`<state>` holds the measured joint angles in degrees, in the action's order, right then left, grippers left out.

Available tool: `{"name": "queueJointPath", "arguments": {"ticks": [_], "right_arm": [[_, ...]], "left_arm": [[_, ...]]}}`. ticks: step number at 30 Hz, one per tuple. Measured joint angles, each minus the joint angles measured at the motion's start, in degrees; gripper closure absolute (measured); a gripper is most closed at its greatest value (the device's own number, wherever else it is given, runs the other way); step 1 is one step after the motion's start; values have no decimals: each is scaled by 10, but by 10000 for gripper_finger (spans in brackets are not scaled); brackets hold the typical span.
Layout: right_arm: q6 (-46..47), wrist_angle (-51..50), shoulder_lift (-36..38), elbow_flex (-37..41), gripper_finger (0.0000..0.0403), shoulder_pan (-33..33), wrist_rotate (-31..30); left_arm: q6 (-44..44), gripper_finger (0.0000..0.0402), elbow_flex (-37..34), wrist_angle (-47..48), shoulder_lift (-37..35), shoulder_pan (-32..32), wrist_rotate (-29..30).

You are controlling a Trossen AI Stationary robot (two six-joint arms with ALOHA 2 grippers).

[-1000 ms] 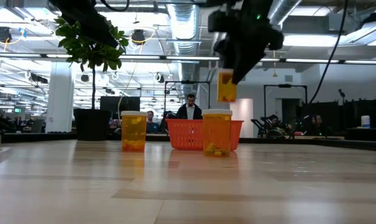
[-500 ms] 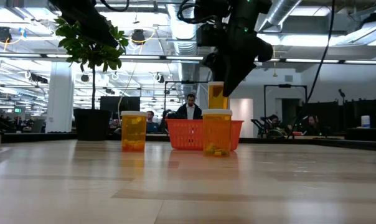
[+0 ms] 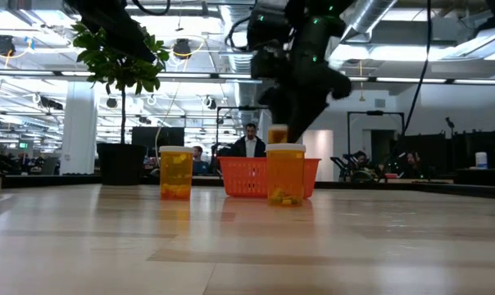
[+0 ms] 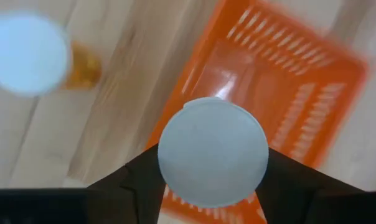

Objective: Pick and place pill bottles into a basket
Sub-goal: Put the orange pill bottle into the orange basket

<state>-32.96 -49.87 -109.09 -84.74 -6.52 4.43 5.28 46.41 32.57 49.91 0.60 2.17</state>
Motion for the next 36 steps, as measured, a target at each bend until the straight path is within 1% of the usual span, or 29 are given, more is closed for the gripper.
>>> {"name": "queueJointPath", "arguments": {"ticks": [1,4,6,8,9,12,14,19,22,33,36], "right_arm": [[-1,-14,-2,2,193,-2,0],[-10,-6,-19,-1,192,-5,1],[-14,-24,-29,2,200,-8,1],[-17,-9,-38,0,211,-8,2],[-16,-19,-39,1,215,-9,2],[-20,-11,-38,1,219,-11,2],[-20,-12,-38,1,211,-11,2],[-16,-20,-38,1,173,-11,2],[-16,-18,-37,1,161,-9,2],[0,-19,-37,1,152,-6,2],[0,-19,-37,1,152,-5,-8]], "left_arm": [[0,136,0,-1,0,0,0],[0,136,0,0,0,0,0],[0,136,0,-1,0,0,0],[0,136,0,0,0,0,0],[0,136,0,0,0,0,0],[0,136,0,0,0,0,0],[0,136,0,0,0,0,0],[0,136,0,1,0,0,0],[0,136,0,1,0,0,0],[0,136,0,1,0,0,-3],[0,136,0,1,0,0,-3]]}}
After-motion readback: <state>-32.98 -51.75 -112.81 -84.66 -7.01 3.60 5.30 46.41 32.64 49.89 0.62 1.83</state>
